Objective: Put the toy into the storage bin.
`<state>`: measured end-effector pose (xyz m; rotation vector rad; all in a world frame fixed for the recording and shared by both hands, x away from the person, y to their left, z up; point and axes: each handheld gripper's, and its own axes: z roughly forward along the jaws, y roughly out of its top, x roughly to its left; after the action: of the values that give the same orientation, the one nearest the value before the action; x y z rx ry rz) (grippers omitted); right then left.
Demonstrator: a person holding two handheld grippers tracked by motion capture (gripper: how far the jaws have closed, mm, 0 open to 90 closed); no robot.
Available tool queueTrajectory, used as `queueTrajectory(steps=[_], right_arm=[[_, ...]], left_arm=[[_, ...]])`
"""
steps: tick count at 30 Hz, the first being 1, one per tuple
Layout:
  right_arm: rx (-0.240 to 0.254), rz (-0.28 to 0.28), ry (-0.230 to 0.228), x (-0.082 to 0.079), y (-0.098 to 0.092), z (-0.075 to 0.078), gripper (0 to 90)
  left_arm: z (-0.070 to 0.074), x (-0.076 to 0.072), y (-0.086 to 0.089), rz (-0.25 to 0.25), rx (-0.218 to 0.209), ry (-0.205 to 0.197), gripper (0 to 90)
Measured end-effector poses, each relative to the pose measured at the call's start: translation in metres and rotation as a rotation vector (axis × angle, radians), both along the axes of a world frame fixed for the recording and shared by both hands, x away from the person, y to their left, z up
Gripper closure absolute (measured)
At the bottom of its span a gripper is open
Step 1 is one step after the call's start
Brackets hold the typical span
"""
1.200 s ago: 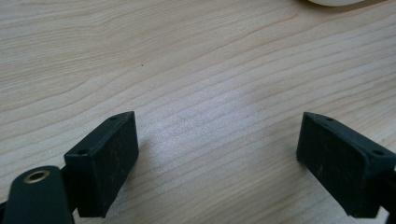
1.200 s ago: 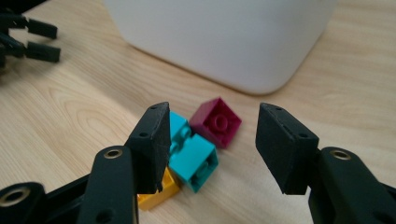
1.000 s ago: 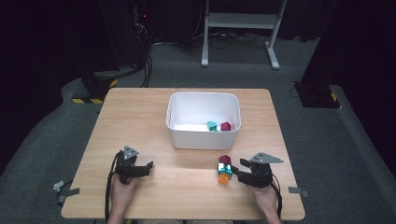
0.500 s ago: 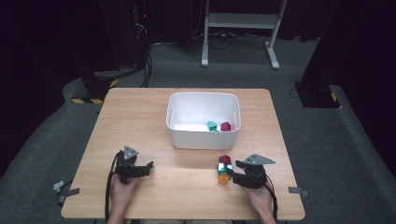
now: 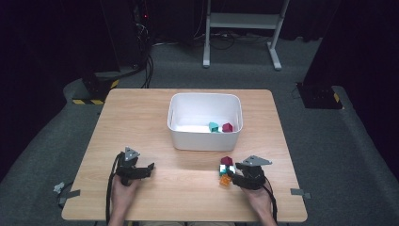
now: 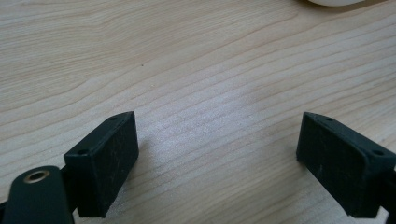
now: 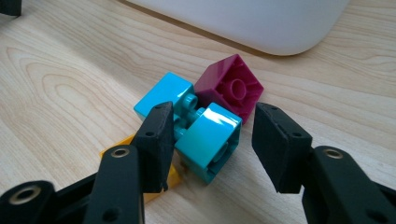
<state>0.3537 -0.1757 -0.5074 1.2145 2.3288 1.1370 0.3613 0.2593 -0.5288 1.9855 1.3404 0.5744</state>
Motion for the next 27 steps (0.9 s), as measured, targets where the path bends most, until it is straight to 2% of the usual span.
queueTrajectory(steps=[14, 21, 27], right_arm=[[-0.027, -0.013, 0.009, 0.000, -0.004, -0.003, 58.2], [-0.032, -0.023, -0.001, -0.001, -0.008, -0.005, 65.1], [-0.040, -0.036, -0.011, -0.003, -0.012, -0.005, 67.1]], left_arm=[[0.000, 0.000, 0.000, 0.000, 0.001, 0.000, 13.2], [0.000, 0.000, 0.000, 0.000, 0.001, 0.000, 13.2], [0.000, 0.000, 0.000, 0.000, 0.001, 0.000, 13.2]])
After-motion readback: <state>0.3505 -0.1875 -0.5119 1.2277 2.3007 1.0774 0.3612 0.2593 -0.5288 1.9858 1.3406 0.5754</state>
